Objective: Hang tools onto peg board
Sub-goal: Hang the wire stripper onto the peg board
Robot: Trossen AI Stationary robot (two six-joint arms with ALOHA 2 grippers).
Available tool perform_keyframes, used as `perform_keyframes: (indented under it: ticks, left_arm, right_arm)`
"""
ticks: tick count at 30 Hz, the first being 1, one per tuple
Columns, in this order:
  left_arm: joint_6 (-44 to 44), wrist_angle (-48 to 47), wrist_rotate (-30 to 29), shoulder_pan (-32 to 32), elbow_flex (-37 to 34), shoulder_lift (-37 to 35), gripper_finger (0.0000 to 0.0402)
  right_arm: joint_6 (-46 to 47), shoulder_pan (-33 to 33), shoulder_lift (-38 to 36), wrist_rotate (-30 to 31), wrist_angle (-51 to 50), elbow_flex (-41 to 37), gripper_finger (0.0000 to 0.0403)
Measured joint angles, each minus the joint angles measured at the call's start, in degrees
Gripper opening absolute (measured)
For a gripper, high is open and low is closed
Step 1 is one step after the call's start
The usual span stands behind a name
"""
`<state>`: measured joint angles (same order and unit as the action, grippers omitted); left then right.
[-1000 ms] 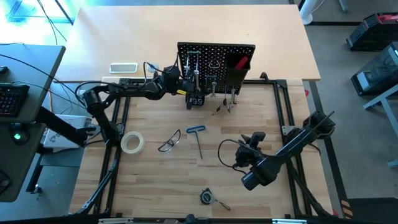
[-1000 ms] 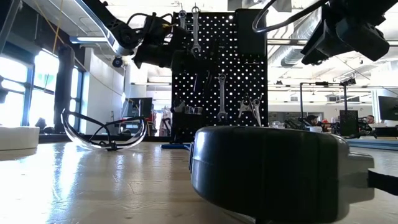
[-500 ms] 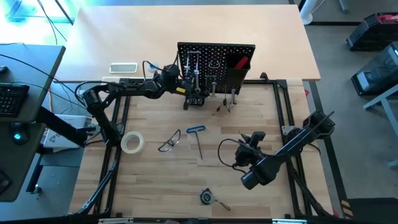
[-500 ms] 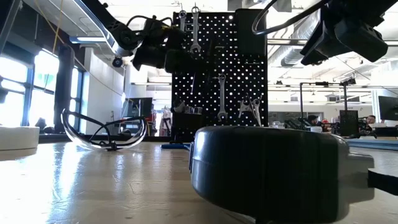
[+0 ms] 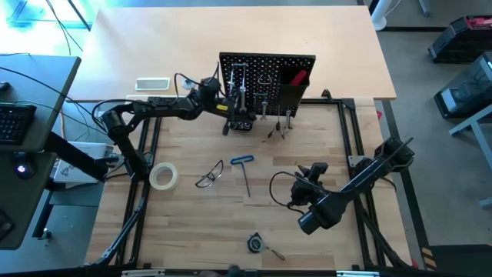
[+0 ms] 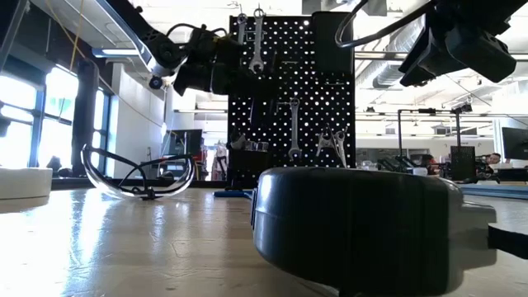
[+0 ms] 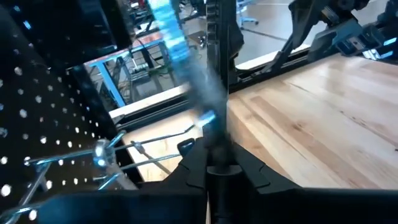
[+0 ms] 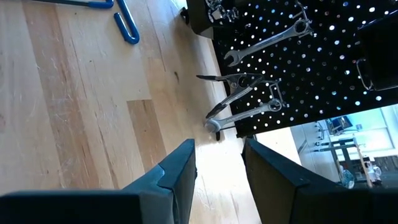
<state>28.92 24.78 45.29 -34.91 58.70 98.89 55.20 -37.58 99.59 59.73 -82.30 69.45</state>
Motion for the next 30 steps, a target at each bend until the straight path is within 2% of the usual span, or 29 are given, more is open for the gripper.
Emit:
perform_keyframes:
  ticks: [12,23,30]
  left_arm:
    - [-1.9,1.2,4.2,-1.1,0.0,-0.1,0.0017]
    - [0.2,4.9,2.2,-0.9,0.0,-0.3,0.0017]
    - [2.4,5.8,0.6,-0.9,0.0,1.4,0.0017]
  right_arm:
    - [-2.7,0.2,0.0,0.9,0.0,0.0,0.0131]
    - [-3.9,0.6,0.0,4.7,-0.2,0.0,0.0131]
    - [-4.2,2.0,0.0,4.8,-0.2,0.0,0.0131]
